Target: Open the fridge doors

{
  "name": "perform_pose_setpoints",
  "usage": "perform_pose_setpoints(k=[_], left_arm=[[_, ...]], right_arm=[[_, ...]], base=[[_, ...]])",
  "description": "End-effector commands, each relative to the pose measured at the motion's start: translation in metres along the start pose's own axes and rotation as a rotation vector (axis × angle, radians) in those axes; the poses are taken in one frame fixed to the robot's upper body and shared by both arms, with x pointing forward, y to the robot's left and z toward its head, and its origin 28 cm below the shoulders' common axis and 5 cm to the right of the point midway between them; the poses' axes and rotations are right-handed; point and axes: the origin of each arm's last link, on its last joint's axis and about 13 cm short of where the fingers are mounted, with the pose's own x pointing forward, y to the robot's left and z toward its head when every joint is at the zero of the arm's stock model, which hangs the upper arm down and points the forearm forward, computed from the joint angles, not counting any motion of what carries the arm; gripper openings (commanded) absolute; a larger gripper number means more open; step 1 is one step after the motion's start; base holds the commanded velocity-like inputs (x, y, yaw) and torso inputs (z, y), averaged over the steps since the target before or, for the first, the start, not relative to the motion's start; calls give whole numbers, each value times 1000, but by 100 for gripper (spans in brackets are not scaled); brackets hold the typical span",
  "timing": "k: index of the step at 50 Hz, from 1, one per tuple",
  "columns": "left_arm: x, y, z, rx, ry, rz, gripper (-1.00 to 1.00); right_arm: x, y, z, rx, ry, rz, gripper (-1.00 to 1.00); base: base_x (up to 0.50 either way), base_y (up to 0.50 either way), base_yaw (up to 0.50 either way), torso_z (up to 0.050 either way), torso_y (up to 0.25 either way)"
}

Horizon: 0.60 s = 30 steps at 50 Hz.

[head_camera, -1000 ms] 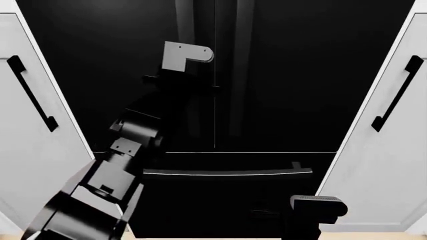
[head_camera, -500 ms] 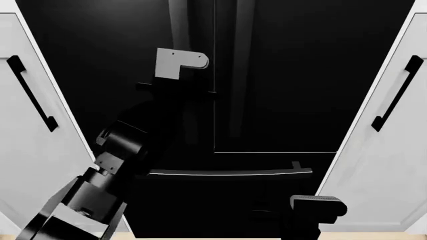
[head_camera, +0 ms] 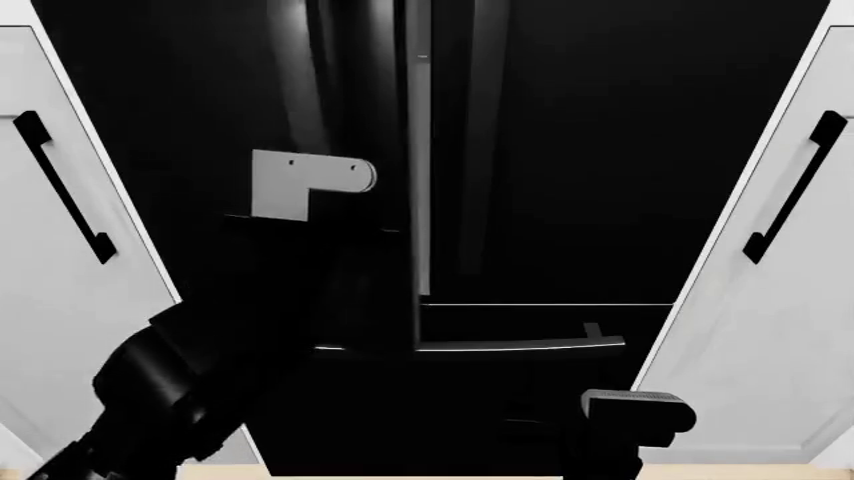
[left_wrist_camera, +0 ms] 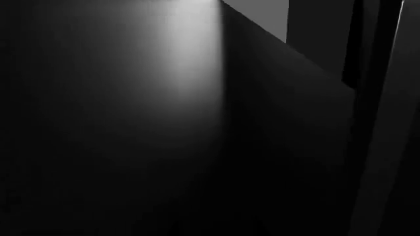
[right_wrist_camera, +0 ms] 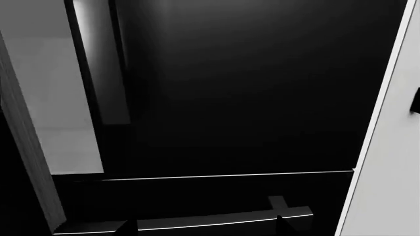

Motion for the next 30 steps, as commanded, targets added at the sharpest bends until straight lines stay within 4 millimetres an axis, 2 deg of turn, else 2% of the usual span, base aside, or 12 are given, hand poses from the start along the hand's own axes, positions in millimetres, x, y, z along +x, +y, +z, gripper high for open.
perform_pose_setpoints(k=[1,6,30], left_arm=[[-45,4,-8,-13,-18,7,-100],[-65,11,-11,-22,-19,62,-100],[-138,40,-5,-9,-28,201,-100]], right_arm=[[0,0,0,4,1,0,100],[0,0,0,7,-1,2,100],[-2,1,1,-8,-5,1,100]], base=[[0,0,0,0,0],[-2,0,0,0,2],[-4,0,-1,0,3]])
